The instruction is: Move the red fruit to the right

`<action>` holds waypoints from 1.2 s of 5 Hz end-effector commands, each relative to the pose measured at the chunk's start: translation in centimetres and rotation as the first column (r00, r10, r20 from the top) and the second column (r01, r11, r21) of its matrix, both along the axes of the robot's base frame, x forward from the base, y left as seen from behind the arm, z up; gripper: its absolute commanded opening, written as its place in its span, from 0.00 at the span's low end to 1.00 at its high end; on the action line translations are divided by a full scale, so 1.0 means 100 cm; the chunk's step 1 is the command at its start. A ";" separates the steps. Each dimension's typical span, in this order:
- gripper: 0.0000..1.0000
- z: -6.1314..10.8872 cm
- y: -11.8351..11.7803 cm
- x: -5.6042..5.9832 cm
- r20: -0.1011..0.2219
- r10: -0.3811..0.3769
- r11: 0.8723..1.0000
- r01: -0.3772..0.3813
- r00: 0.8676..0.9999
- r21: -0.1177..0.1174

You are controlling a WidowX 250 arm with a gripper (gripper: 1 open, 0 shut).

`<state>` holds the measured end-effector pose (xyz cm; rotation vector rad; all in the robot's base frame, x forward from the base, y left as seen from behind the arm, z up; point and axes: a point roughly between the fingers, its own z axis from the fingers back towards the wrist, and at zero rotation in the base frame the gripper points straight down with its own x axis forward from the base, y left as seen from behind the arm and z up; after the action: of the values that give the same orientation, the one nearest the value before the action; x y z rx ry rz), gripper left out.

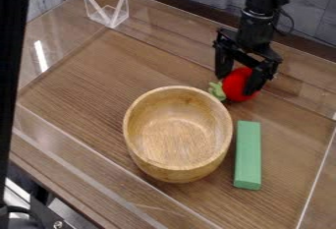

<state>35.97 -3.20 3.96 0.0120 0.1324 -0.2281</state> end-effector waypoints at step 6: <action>1.00 0.055 0.021 0.000 0.094 -0.206 0.978 0.207 0.974 -0.001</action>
<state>34.82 -1.05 5.77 0.0003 0.1488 -0.4197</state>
